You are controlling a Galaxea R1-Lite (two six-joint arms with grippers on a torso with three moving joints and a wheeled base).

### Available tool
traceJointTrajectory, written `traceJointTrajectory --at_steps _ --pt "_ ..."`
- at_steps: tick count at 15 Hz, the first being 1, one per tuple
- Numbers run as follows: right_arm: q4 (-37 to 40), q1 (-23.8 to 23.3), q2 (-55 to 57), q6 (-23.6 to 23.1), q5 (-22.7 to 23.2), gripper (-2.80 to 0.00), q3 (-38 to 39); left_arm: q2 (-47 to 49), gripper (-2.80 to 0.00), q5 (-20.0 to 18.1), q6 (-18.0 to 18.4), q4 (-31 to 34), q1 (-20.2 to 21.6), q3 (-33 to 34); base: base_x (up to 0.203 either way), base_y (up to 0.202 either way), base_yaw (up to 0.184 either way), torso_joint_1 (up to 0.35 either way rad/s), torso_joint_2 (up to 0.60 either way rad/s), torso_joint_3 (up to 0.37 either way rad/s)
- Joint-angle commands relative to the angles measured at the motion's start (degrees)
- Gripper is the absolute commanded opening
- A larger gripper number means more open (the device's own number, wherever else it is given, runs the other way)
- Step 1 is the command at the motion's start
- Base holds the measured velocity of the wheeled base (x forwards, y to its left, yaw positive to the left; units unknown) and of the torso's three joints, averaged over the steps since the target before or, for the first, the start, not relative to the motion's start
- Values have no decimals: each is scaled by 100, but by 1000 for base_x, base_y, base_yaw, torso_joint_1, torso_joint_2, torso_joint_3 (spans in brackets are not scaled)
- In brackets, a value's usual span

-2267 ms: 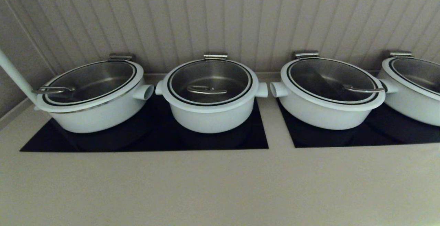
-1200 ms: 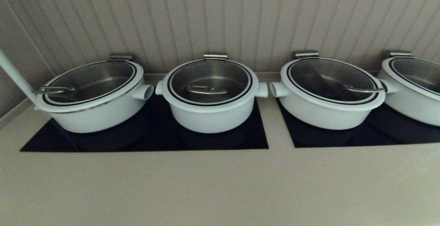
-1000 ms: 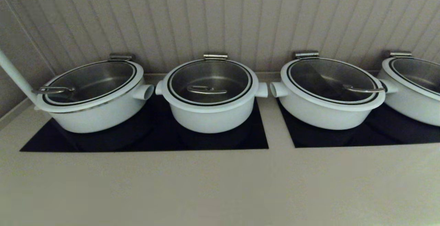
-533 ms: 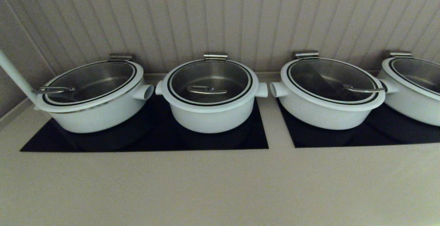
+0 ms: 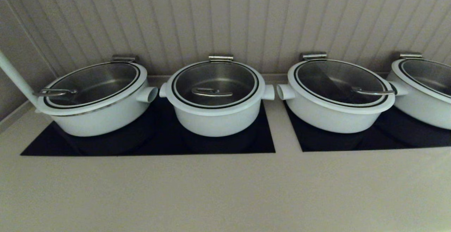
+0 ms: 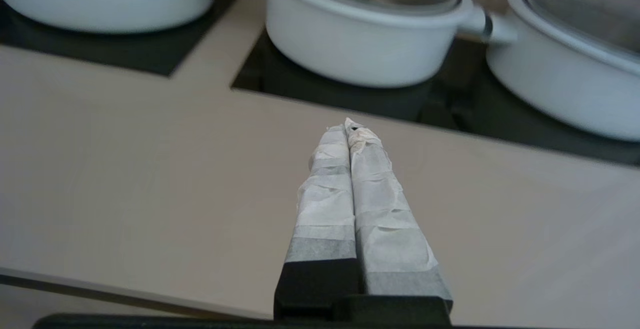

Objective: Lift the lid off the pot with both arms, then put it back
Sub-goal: Open the food pot lid a small opening with the right arm

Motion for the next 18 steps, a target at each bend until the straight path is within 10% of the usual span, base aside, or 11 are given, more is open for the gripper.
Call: traceJointTrajectory --at_steps 1,18 --pt "18 9 405 -9 172 -280 -391 -2 -280 2 2 -1 4 0 0 0 0 0 0 0" --pt "-2571 90 5000 -664 2437 -280 -1326 -2 -280 2 2 -1 4 0 0 0 0 0 0 0"
